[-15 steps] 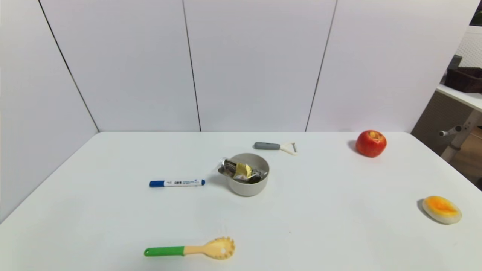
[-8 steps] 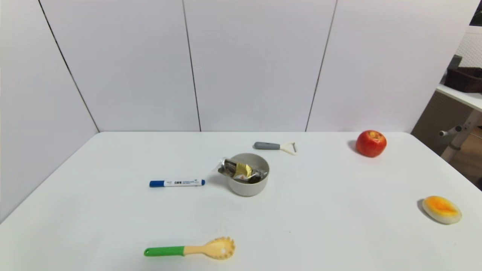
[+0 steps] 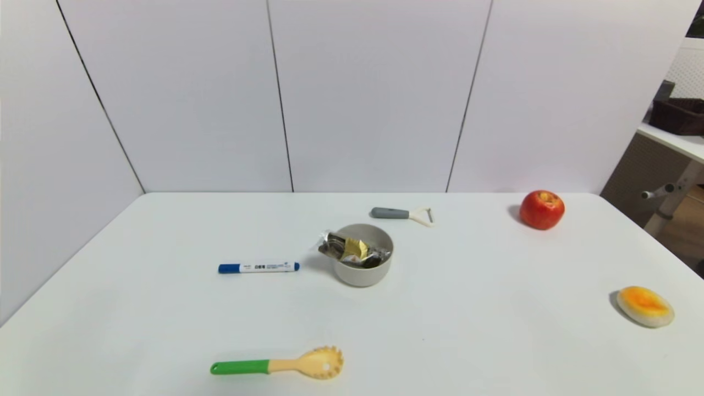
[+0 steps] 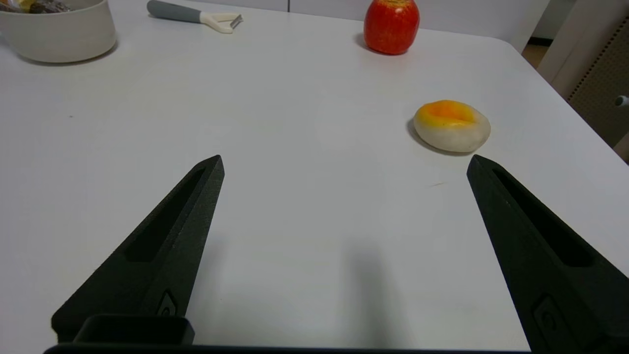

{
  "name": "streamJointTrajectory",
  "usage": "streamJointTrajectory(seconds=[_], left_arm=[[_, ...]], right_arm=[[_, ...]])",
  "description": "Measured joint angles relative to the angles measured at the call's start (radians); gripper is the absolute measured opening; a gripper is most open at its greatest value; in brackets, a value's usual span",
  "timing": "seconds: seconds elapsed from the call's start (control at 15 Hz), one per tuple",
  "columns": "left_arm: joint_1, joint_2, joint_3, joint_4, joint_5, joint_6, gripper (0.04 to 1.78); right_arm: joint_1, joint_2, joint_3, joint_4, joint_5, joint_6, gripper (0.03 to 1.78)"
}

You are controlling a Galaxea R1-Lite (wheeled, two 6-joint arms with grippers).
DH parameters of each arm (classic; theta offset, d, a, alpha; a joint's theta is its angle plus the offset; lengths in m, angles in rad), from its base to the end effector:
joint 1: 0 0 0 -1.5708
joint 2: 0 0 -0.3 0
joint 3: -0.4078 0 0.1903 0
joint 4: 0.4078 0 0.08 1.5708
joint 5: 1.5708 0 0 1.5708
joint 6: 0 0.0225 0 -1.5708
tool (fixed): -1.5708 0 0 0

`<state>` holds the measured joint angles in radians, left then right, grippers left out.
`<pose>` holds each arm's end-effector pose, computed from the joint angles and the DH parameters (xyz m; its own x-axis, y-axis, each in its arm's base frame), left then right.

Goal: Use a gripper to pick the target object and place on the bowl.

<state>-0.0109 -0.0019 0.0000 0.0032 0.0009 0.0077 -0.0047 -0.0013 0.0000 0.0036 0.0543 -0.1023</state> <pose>-0.0229 0.0003 0.0751 0.9999 -0.0100 -0.0013 0.0100 0.9999 0.0077 -0.0229 0.0013 0.0751 0.9988 0.0496 -0.0023 -0.0496 0.9935 -0.1020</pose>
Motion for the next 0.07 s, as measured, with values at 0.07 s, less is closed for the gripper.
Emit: streamJointTrajectory(seconds=[0.07], left_arm=[[0.000,0.000,0.000,0.000,0.000,0.000,1.69]], right_arm=[[0.000,0.000,0.000,0.001,-0.001,0.000,1.71]])
